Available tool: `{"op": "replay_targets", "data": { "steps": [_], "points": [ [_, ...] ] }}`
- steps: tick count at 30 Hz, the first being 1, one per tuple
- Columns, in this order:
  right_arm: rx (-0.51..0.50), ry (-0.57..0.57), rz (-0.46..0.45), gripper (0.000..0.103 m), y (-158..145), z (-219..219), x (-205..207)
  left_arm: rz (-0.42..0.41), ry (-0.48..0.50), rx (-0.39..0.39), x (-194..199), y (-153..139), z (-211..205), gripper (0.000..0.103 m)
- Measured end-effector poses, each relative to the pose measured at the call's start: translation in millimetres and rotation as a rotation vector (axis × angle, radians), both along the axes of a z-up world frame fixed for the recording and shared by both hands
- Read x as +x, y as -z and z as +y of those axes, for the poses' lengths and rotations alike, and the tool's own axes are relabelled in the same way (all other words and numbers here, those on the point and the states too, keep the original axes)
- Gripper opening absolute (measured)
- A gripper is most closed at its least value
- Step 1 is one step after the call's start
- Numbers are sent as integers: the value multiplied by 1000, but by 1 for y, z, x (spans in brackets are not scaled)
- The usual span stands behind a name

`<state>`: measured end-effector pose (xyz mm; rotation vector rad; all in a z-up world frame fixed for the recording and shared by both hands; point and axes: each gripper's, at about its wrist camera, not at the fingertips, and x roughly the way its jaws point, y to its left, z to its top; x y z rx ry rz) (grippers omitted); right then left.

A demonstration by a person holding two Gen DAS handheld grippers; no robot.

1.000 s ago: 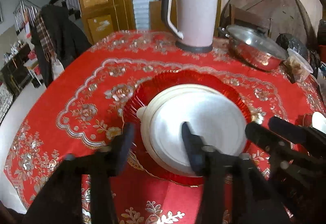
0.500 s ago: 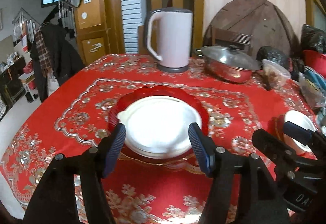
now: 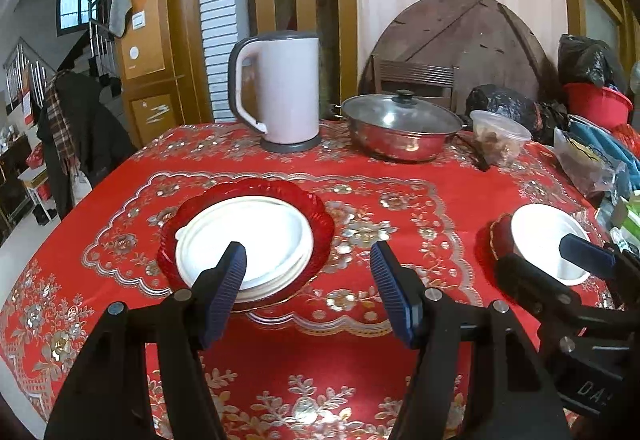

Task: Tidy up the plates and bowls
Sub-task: 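Move both grippers toward the white bowl on the red scalloped bowl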

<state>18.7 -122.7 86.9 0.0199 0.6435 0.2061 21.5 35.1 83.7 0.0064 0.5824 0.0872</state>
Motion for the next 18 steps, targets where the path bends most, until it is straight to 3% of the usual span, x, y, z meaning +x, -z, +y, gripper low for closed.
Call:
{"op": "replay_targets", "data": {
  "steps": [18],
  "points": [
    [3, 52, 21, 86, 0, -42, -2, 34, 40, 41, 7, 5, -40, 64]
  ]
}}
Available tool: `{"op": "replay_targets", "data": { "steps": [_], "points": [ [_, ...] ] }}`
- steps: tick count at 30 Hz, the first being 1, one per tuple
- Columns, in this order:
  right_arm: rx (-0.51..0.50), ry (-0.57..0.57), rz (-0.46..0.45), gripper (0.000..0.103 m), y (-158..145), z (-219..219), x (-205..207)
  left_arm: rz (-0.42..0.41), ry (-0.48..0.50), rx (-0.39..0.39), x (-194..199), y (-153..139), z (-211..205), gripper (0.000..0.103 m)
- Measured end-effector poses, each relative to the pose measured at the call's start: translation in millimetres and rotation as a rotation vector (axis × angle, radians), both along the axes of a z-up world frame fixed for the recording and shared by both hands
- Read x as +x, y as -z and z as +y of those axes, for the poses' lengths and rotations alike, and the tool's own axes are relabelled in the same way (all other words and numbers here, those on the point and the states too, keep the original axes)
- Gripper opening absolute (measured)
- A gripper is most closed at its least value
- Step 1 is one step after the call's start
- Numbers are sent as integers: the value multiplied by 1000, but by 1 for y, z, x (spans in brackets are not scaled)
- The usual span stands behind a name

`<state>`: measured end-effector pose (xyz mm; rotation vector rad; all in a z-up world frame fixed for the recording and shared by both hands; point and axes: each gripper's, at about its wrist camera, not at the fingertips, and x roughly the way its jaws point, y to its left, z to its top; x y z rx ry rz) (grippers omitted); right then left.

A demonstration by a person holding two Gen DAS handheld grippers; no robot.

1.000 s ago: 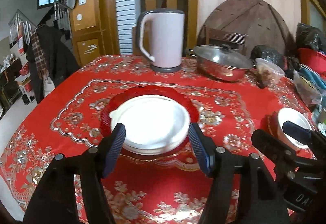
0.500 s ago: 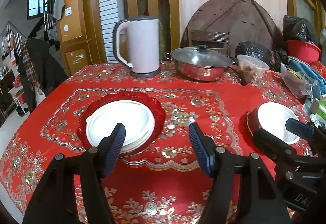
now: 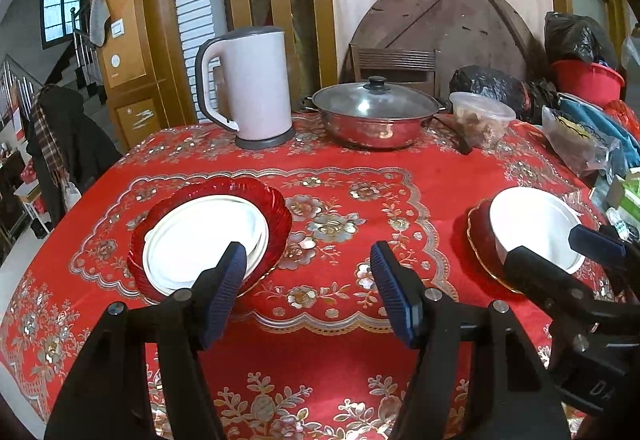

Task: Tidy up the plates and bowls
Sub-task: 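Move both grippers toward the white bowl on the red scalloped bowl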

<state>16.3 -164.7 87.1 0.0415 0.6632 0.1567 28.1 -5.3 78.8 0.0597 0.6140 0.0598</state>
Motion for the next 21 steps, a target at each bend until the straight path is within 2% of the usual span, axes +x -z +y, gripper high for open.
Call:
{"op": "replay_targets", "data": {
  "steps": [9, 16, 18, 21],
  "points": [
    [4, -2, 18, 86, 0, -9, 3, 26, 24, 2, 4, 1, -10, 64],
    [60, 29, 63, 86, -7, -49, 14, 165, 128, -84, 29, 3, -30, 64],
    [104, 43, 84, 86, -6, -67, 18, 210, 151, -107, 37, 7, -37, 64],
    [126, 70, 104, 86, -3, -86, 23, 215, 170, -96, 45, 7, -55, 63]
  ]
}}
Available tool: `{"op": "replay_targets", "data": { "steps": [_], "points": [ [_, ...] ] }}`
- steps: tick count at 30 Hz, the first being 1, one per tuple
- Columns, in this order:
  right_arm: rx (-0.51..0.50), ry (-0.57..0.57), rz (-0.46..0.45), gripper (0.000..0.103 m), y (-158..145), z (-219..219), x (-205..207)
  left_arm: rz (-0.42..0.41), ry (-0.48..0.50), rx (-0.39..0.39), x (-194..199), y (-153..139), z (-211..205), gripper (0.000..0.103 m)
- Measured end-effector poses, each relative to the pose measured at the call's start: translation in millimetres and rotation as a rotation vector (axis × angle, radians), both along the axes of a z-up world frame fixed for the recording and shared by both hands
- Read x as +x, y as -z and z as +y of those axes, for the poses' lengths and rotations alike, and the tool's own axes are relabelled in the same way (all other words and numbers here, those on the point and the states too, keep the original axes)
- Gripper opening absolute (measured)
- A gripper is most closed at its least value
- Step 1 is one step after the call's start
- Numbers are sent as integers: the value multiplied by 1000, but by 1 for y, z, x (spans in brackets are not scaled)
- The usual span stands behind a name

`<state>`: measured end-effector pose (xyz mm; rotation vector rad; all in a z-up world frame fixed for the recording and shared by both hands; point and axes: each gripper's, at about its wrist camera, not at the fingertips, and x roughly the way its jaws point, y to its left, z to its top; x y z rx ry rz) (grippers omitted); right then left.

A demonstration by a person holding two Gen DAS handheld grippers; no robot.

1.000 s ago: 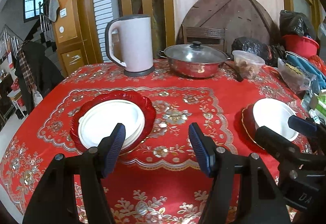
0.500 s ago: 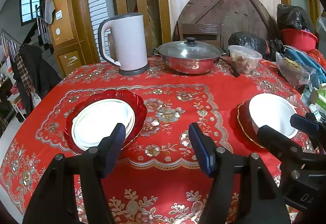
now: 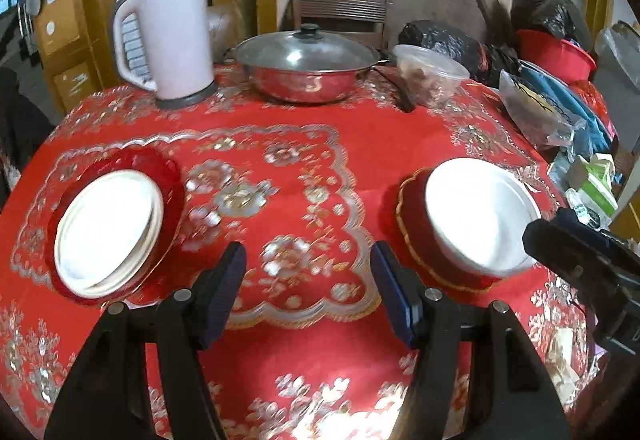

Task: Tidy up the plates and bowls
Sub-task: 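Move both grippers toward the white bowl on the red scalloped bowl, then grasp the white bowl rim with both grippers and lift it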

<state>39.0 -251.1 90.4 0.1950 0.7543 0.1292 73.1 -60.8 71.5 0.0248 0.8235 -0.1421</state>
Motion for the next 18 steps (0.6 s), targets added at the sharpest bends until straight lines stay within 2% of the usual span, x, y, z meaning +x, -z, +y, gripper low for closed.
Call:
{"op": "replay_targets", "data": {
  "steps": [5, 18],
  "points": [
    [45, 39, 22, 86, 6, -31, 5, 52, 50, 7, 15, 7, -27, 64],
    [128, 101, 82, 86, 29, -81, 21, 110, 74, 23, 37, 22, -61, 63]
  ]
}}
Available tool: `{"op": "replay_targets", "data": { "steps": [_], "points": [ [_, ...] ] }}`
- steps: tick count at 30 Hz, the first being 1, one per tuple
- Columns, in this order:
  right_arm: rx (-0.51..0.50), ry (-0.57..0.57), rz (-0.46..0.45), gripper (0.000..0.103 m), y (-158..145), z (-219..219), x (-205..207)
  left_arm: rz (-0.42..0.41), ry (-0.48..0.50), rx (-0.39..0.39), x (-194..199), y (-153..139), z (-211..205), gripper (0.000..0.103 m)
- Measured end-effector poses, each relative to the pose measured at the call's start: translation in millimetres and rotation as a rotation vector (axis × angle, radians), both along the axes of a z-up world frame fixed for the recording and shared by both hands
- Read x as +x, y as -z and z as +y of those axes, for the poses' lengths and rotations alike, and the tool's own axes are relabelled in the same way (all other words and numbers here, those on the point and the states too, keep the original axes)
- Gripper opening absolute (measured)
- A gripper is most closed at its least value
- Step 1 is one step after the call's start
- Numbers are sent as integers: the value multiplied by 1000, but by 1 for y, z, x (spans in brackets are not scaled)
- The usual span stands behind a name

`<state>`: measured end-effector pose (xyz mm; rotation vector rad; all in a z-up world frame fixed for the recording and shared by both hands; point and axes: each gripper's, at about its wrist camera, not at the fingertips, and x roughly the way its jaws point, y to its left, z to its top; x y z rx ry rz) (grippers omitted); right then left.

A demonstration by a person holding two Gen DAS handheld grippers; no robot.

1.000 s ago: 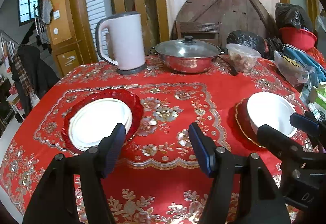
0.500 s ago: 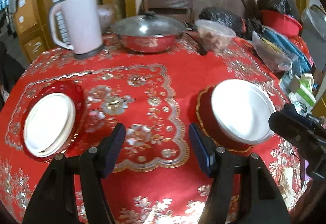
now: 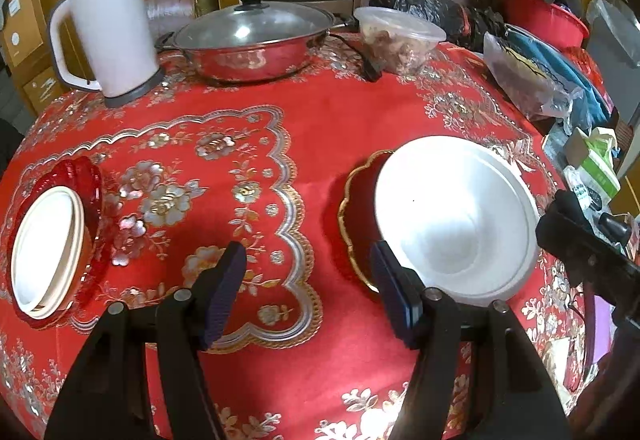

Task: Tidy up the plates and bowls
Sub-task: 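Grasp the white bowl rim with both grippers and lift it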

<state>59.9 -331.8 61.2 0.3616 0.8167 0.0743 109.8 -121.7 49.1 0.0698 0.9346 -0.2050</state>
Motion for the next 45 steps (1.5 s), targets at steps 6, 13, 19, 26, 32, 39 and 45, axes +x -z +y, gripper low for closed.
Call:
{"op": "replay_targets", "data": {
  "steps": [6, 13, 19, 26, 32, 39, 45],
  "points": [
    [19, 13, 31, 86, 11, -11, 8, 19, 12, -17, 9, 2, -12, 63],
    [39, 31, 52, 86, 21, -23, 17, 46, 45, -20, 16, 10, -30, 63],
    [60, 31, 61, 86, 27, -28, 23, 62, 41, -49, 23, 14, -36, 63],
    [95, 37, 60, 65, 33, -32, 32, 91, 76, -73, 26, 19, -49, 63],
    [107, 31, 64, 44, 40, -33, 37, 110, 97, -95, 27, 23, -55, 57],
    [89, 22, 63, 43, 42, -30, 35, 114, 96, -69, 28, 29, -57, 28],
    [34, 30, 55, 43, 37, -24, 31, 85, 96, -35, 25, 27, -56, 17]
  ]
}}
